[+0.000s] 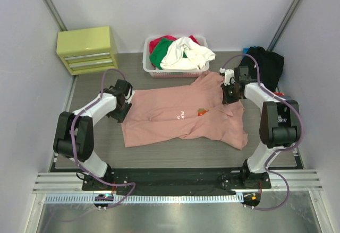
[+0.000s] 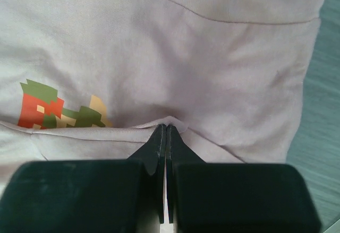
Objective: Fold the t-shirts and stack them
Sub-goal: Fold the flattened tshirt in 1/3 of the way
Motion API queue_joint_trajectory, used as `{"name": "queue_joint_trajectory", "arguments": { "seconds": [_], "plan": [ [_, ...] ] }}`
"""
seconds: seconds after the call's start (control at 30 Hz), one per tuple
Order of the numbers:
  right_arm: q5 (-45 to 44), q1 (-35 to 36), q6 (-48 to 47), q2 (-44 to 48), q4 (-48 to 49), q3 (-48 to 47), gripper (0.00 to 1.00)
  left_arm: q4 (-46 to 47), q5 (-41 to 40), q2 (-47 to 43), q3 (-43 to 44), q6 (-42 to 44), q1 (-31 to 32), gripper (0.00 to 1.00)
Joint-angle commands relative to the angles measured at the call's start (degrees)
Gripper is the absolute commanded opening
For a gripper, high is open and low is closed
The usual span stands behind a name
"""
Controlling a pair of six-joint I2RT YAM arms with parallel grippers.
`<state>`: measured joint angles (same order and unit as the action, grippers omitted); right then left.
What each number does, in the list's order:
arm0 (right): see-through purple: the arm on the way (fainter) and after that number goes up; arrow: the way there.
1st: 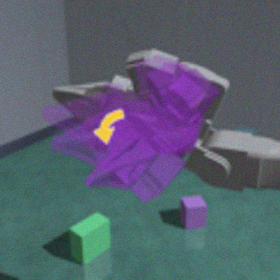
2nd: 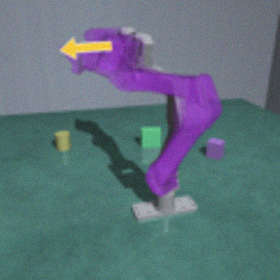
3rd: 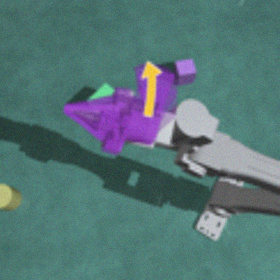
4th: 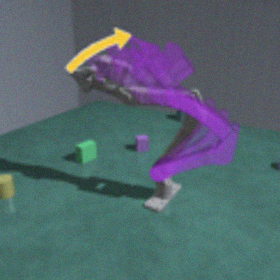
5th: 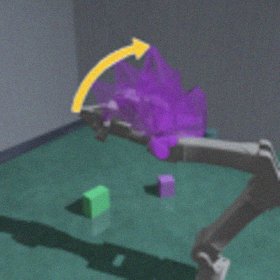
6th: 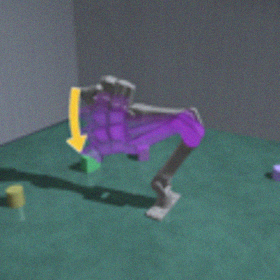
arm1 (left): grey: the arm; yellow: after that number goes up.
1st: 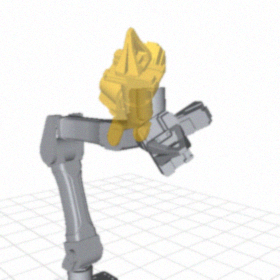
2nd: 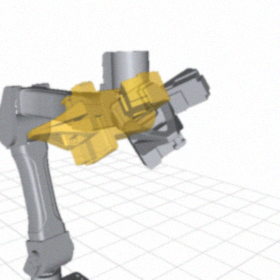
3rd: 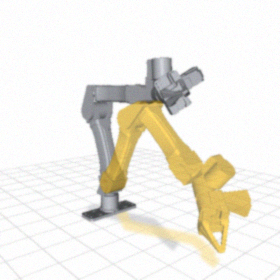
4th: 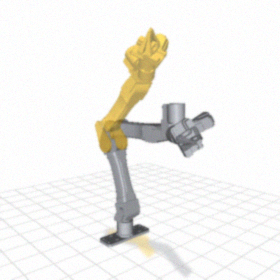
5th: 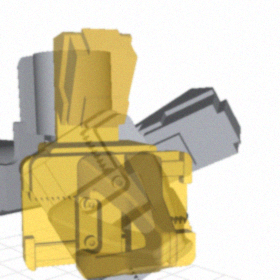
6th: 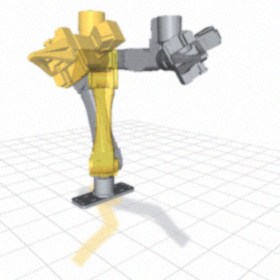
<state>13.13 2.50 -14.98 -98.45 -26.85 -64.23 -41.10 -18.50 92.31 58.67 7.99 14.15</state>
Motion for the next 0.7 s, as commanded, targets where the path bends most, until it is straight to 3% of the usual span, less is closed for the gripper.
{"name": "queue_joint_trajectory", "arguments": {
  "seconds": [0.0, 0.03, 0.07, 0.1, 0.2, 0.47, 0.6, 0.67],
  "plan": [
    [-0.2, -0.2, 1.0, -3.0, 2.6, -4.7, 0.01, 0.5, 0.9, 0.1, -0.2, 0.6, -0.3, 0.52],
    [-0.3, -0.2, 0.8, -3.6, 2.7, -4.9, 0.04, 0.5, 1.0, 0.2, -0.1, 0.5, -0.3, 0.52],
    [-0.4, -0.2, 0.7, -4.1, 2.6, -4.9, 0.17, 0.5, 1.0, 0.1, -0.1, 0.6, -0.3, 0.52],
    [-0.9, -0.2, 0.9, -3.9, 2.9, -4.5, 0.41, 0.6, 1.0, 0.1, -0.1, 0.7, -0.3, 0.52],
    [-1.3, -0.6, 1.5, 0.3, 6.9, -0.6, 0.55, 1.5, 0.3, -0.8, -1.0, 1.1, -0.3, 0.53],
    [-2.3, -1.7, 0.7, 18.8, 5.4, 8.6, 0.63, 8.7, -3.3, -10.7, -5.8, 4.3, -0.4, 0.54],
    [-1.6, -3.6, 0.6, 28.8, -3.8, 10.4, 0.64, 9.3, 3.7, -21.9, -8.7, 5.9, -0.7, 0.54],
    [1.3, -3.6, 1.1, 32.4, -6.8, 11.2, 0.56, 8.9, 13.9, -25.1, -9.7, 7.3, -0.7, 0.52]
  ]
}}
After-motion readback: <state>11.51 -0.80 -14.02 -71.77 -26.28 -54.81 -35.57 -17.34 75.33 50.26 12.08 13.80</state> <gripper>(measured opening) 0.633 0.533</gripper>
